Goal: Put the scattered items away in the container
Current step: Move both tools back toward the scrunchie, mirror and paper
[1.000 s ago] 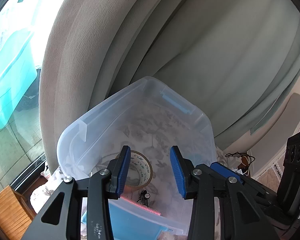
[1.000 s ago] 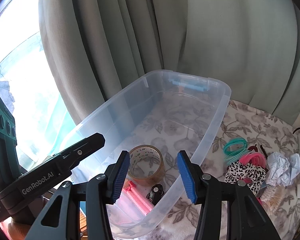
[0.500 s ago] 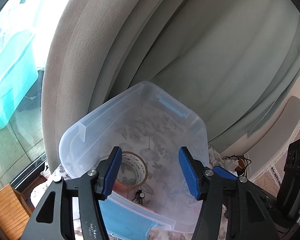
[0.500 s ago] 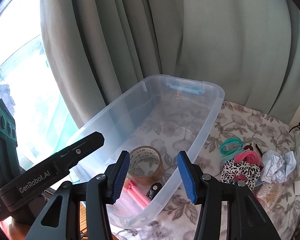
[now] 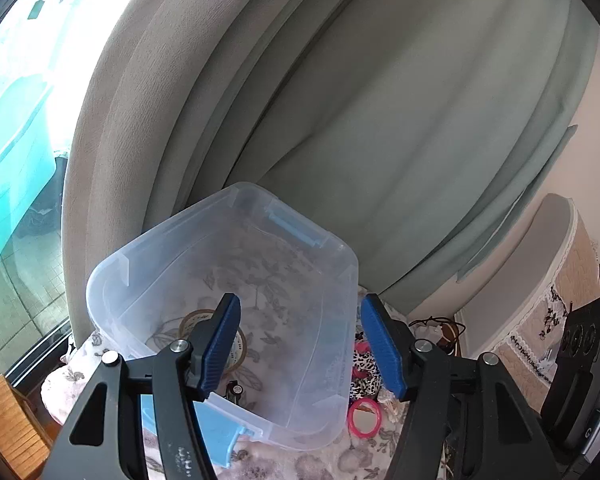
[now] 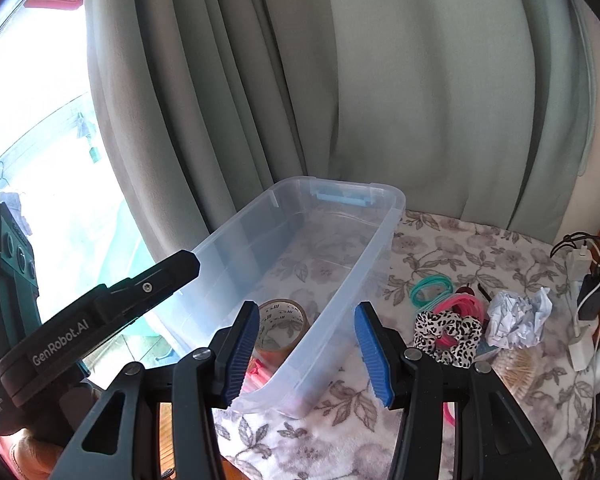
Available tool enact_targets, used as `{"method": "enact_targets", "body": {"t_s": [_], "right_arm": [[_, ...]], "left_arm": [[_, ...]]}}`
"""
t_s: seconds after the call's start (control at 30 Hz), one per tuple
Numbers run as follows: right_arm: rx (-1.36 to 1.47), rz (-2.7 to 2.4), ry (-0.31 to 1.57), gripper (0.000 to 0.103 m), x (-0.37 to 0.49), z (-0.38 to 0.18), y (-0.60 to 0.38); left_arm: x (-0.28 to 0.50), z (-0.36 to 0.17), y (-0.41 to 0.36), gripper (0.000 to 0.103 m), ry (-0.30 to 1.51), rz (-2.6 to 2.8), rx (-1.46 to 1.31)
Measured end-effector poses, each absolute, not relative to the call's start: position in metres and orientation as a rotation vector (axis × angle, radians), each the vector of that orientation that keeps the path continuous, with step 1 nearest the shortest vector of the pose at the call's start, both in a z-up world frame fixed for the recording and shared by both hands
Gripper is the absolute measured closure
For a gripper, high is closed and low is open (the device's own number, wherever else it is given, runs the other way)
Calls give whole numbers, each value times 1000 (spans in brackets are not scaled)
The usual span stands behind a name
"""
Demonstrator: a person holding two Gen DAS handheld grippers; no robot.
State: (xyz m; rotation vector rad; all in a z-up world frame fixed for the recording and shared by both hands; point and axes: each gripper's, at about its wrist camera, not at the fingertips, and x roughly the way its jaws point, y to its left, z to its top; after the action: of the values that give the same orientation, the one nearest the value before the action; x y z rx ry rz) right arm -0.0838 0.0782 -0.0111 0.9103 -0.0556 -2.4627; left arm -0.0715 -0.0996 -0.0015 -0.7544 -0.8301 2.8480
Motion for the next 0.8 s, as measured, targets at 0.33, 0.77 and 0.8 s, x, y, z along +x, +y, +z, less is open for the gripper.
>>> {"method": "enact_targets", "body": {"t_s": [0.33, 0.77, 0.8], "right_arm": [[844, -2563, -201, 49, -57, 4, 144], [830, -2735, -422, 47, -30, -9, 257], [837, -2744, -436, 47, -30, -13, 264]], "left_arm": [[-53, 25, -32, 31, -656, 2731, -677], [-43, 27, 73, 31, -436, 2600, -733], [-44, 24, 79, 31, -392, 2607, -743]]}}
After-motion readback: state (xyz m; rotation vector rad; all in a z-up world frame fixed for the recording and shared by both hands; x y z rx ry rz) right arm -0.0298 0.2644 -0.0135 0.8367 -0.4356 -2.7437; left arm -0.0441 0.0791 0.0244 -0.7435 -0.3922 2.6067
